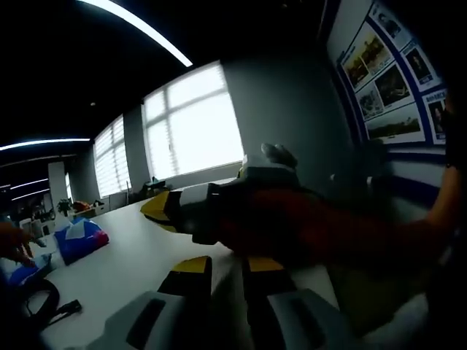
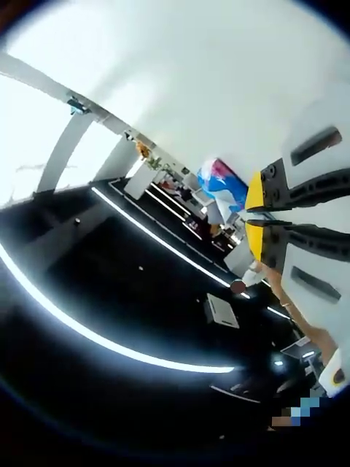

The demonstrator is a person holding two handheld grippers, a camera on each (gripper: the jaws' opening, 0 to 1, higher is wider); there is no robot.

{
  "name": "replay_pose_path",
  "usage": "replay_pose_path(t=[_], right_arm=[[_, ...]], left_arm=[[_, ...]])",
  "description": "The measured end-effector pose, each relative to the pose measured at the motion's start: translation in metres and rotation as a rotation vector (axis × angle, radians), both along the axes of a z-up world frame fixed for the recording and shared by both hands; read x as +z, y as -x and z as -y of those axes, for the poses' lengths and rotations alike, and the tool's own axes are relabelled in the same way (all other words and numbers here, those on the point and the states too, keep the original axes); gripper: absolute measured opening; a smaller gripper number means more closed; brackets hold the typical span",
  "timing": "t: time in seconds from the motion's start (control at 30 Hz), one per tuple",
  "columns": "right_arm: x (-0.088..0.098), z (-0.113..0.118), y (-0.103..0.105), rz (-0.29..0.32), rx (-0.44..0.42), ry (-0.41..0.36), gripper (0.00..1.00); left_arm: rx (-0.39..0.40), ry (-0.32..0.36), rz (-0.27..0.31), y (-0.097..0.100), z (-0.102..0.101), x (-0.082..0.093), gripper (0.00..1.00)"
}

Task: Arrange the tabletop items into an orderly group along one side of the table until the central work area is clear of visible clutter.

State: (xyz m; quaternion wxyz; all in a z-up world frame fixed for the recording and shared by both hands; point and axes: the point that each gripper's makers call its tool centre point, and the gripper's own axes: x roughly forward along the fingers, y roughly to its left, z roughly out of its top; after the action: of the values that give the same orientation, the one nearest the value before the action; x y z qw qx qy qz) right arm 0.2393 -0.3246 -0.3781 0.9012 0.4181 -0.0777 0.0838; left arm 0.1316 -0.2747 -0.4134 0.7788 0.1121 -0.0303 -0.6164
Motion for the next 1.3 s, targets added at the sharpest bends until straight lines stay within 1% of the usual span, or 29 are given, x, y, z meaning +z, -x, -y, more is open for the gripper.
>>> replay_pose_path(t=[0.07,0.23,0.47,0.67,1.03,1.23,1.3], right_arm=[[-0.001,0.001,0.000,0.000,-0.007,-0.009,0.00],[-0.001,0.004,0.000,-0.001,-0.022,-0.026,0.00],[0.001,0.005,0.001,0.004,-0.020,-0.040,0.00],[0.001,0.006,0.002,0.011,-0.013,-0.056,0.00],[0.003,0.011,0.002,0.023,-0.020,-0.101,0.00],[0.003,0.009,0.002,0.020,-0.015,-0.097,0.00],[0.003,0.010,0.002,0.022,-0.022,-0.109,0.00]], left_arm=[[0.000,0.000,0.000,0.000,0.000,0.000,0.15],[0.002,0.001,-0.001,-0.001,0.000,0.000,0.15],[0.007,0.000,-0.008,-0.001,0.000,0.000,0.15],[0.003,-0.002,-0.029,-0.001,0.001,-0.001,0.15],[0.007,-0.001,-0.035,-0.002,0.003,-0.001,0.16],[0.011,-0.001,-0.033,-0.003,0.002,-0.001,0.17],[0.010,0.000,-0.032,-0.003,0.002,-0.001,0.17]])
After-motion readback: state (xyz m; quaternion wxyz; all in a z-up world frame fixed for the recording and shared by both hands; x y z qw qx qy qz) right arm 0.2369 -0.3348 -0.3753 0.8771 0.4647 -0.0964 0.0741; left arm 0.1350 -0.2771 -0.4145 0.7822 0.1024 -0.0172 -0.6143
